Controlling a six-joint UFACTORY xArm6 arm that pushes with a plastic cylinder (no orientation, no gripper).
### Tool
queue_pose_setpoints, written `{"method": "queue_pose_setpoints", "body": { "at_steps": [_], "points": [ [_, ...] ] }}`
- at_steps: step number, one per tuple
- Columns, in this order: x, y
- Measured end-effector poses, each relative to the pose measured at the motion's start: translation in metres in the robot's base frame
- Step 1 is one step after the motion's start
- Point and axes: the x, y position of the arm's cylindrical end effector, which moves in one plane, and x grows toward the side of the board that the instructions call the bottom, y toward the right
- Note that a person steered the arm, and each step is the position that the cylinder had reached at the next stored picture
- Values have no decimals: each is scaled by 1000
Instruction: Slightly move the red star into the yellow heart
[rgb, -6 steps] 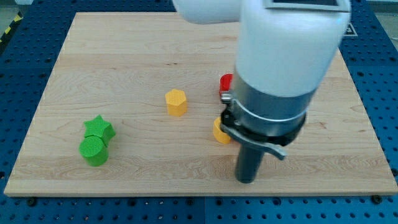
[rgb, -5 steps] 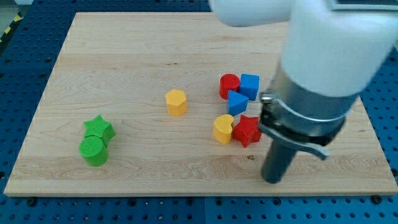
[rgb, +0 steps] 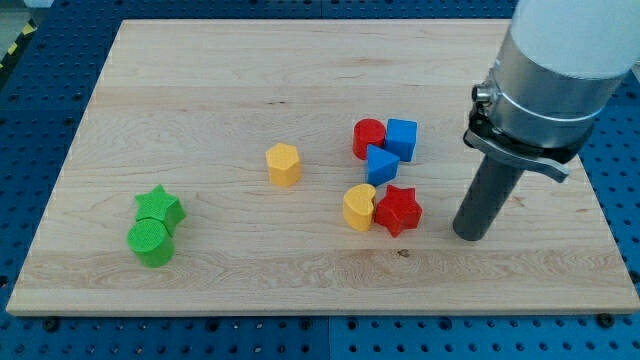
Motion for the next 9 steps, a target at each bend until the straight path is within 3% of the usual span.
{"method": "queue_pose_setpoints", "body": {
  "at_steps": [7,9],
  "points": [
    [-25,-45],
    [-24,-29]
  ]
}}
